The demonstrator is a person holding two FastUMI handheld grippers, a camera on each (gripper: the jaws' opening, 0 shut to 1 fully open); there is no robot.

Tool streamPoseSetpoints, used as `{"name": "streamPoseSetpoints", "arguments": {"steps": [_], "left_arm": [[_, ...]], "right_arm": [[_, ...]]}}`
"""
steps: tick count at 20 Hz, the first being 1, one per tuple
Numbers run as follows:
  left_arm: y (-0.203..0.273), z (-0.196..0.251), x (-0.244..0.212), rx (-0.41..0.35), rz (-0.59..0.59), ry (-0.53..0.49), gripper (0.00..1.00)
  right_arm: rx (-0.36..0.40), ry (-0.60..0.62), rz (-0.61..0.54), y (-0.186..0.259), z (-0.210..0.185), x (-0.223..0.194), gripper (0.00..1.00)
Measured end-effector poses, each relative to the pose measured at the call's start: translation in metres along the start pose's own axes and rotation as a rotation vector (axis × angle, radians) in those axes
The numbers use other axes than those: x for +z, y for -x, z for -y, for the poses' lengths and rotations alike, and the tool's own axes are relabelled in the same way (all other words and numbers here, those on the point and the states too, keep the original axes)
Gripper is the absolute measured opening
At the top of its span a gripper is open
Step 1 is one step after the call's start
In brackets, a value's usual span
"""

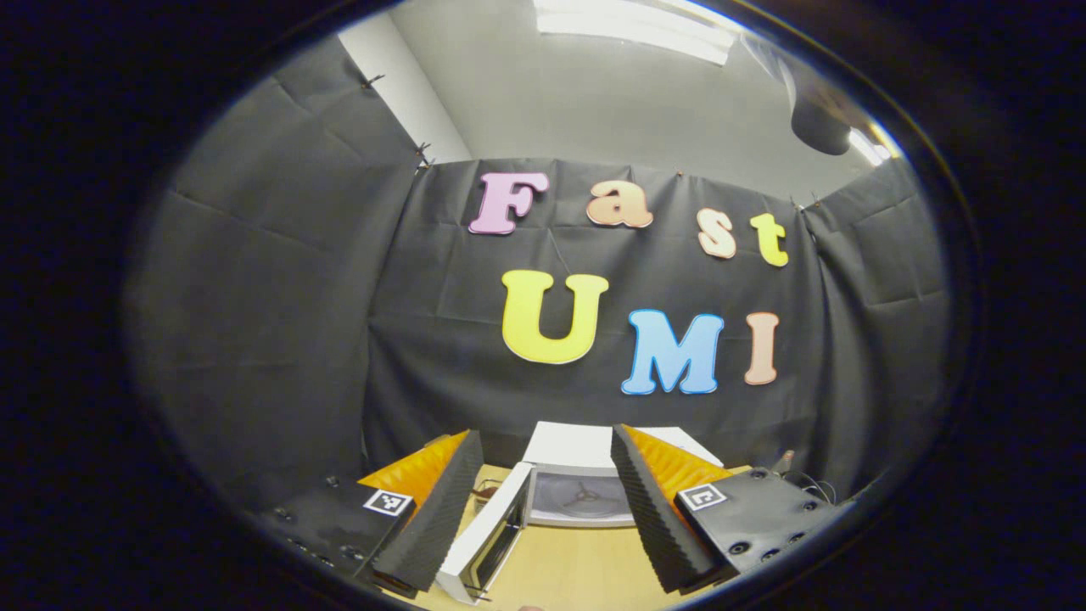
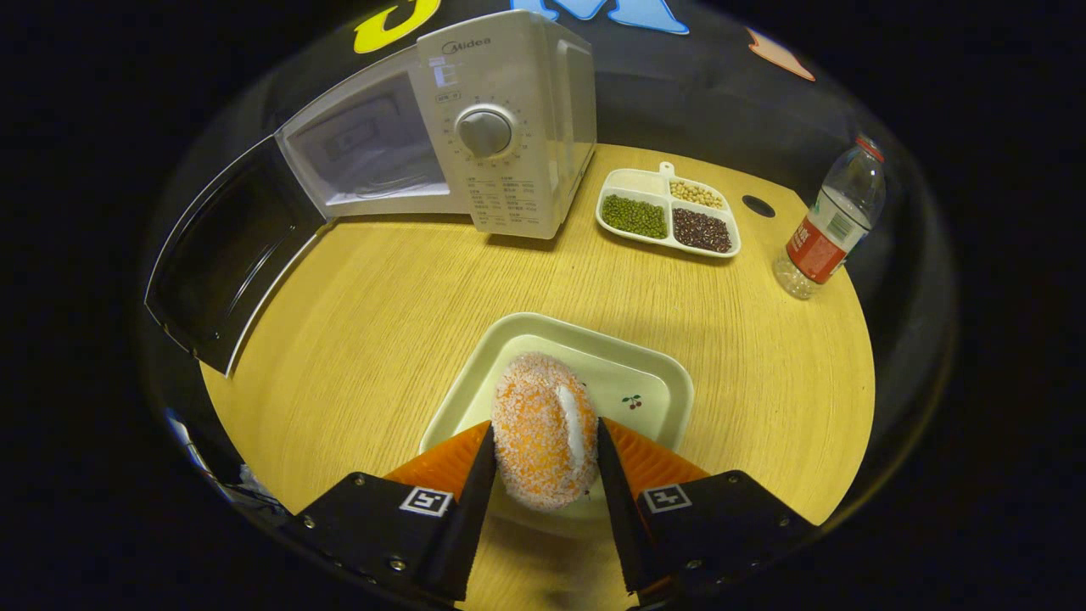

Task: Open the microwave oven with the left hand, put the food in, and close the microwave oven.

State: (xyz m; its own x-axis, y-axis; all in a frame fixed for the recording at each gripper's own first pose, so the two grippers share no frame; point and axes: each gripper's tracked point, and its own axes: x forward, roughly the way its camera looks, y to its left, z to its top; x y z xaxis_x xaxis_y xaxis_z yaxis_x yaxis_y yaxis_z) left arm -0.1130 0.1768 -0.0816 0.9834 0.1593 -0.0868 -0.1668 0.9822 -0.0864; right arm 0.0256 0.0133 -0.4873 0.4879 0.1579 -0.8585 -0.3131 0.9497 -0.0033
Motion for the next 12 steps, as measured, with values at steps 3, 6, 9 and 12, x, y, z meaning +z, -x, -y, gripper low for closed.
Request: {"name": "streamPoseSetpoints", "arguments": {"steps": [3,6,9,12], "left_arm": [[-0.009,0.021,0.000,0.008,0.004,-0.005,0.99],[-0.014,0.038,0.005,-0.001,0.000,0.008,0.98],[-0.019,0.052,0.013,-0.023,0.021,0.007,0.98],[-0.028,0.055,0.016,-0.061,0.015,0.001,0.98]], "right_arm": [[0.001,0.056,0.066,0.020,-0.002,0.015,0.58],[0.011,0.168,0.130,0.040,-0.011,0.033,0.58],[-0.054,0.329,0.231,0.059,-0.012,0.064,0.58],[-0.111,0.470,0.324,0.078,-0.030,0.091,0.58]]}}
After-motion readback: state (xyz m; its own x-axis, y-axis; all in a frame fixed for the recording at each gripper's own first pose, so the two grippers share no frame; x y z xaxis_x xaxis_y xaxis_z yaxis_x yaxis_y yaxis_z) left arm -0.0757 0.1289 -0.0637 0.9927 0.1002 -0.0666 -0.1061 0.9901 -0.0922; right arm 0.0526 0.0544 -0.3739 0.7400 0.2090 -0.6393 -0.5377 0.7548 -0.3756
